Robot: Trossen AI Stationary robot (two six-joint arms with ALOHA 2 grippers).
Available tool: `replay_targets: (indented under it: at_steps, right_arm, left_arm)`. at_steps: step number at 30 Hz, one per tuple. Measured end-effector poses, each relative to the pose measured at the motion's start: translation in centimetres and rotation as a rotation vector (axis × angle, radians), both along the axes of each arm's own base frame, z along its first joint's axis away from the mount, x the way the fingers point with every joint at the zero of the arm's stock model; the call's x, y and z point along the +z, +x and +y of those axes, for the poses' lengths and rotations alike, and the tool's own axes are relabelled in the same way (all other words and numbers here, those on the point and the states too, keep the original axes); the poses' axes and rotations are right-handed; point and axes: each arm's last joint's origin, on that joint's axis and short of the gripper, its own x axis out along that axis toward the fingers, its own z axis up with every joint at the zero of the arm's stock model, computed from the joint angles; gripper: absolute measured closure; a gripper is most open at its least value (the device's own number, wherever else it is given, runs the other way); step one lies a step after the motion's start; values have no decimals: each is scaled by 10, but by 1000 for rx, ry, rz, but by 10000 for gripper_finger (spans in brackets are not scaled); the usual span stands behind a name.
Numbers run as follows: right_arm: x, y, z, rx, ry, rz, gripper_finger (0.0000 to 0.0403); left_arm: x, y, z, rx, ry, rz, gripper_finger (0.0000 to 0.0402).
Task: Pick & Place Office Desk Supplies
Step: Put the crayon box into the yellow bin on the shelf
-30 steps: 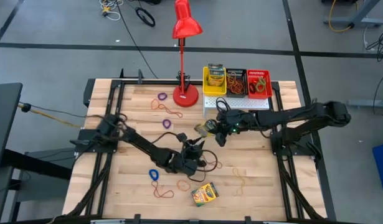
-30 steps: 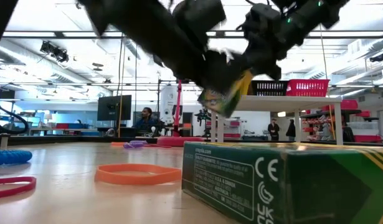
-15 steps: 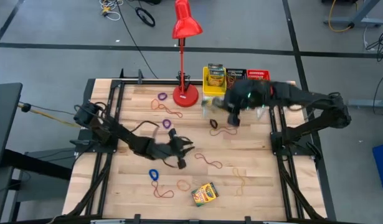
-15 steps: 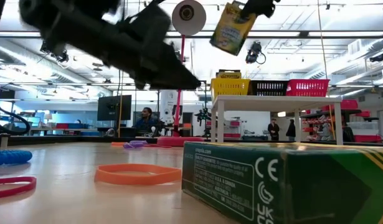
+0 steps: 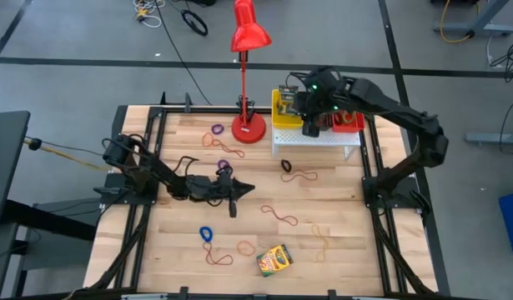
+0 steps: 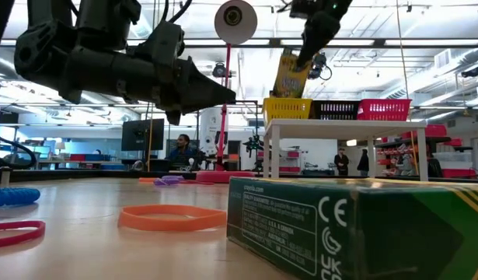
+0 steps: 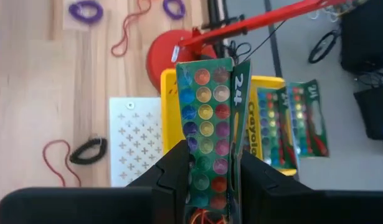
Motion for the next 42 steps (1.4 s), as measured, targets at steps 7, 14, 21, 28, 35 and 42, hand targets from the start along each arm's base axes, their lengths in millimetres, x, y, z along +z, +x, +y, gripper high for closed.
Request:
replay_targets:
  at_steps: [7,14,21,28,35,42]
  right_arm:
    - [-22,14,-16,53,-10,93,311]
    - [-34,22,-23,46,-65,175,311]
    - [-39,27,-28,29,-116,204,296]
    - [-37,29,-30,2,-160,193,236]
    - [-34,30,-34,-80,-235,190,205]
    - [-31,34,-32,-125,-286,170,204]
  left_arm:
    - [-1,0,2,9,-4,7,386]
    - [-1,0,2,10,-3,12,391]
    - [-2,0,2,10,-10,16,391]
    - [-3,0,1,11,-19,21,391]
    - [-3,0,1,10,-22,21,392]
    - [-3,0,1,11,-28,20,392]
